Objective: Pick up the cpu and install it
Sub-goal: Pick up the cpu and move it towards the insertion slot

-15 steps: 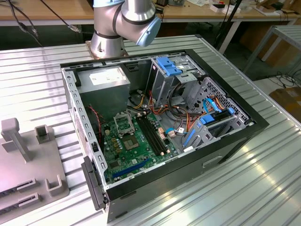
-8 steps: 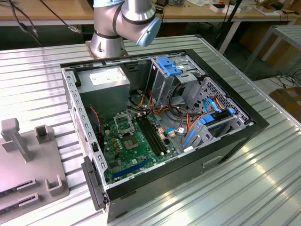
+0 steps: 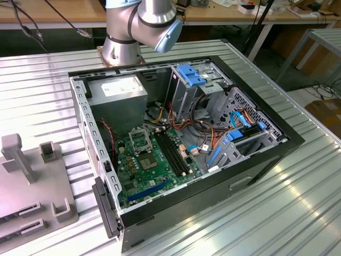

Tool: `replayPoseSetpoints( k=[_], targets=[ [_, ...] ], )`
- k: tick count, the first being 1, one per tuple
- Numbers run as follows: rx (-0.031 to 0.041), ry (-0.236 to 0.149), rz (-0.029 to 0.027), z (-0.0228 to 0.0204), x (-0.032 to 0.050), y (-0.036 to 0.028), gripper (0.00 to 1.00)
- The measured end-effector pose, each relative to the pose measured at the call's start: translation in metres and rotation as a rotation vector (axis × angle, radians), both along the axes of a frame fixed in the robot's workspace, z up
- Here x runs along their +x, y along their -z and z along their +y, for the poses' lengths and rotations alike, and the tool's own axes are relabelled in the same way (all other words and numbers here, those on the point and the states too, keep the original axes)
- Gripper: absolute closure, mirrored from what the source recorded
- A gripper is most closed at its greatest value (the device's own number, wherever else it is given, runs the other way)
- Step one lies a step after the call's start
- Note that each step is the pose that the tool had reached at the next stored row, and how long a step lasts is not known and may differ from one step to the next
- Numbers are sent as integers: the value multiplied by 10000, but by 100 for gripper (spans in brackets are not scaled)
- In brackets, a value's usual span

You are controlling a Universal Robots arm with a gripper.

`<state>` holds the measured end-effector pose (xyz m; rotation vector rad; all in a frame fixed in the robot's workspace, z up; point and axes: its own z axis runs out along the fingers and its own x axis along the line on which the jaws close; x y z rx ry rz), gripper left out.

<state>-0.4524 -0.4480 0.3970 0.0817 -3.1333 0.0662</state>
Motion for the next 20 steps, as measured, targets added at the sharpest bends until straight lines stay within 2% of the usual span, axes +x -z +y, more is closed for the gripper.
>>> replayPoseSetpoints(
  k=[4, 18, 20],
  targets=[
    [1, 0, -1, 0, 28, 1, 53],
    [0, 1, 0, 0, 42, 1, 53],
    [36, 0, 0, 0, 43, 1, 53]
  ],
)
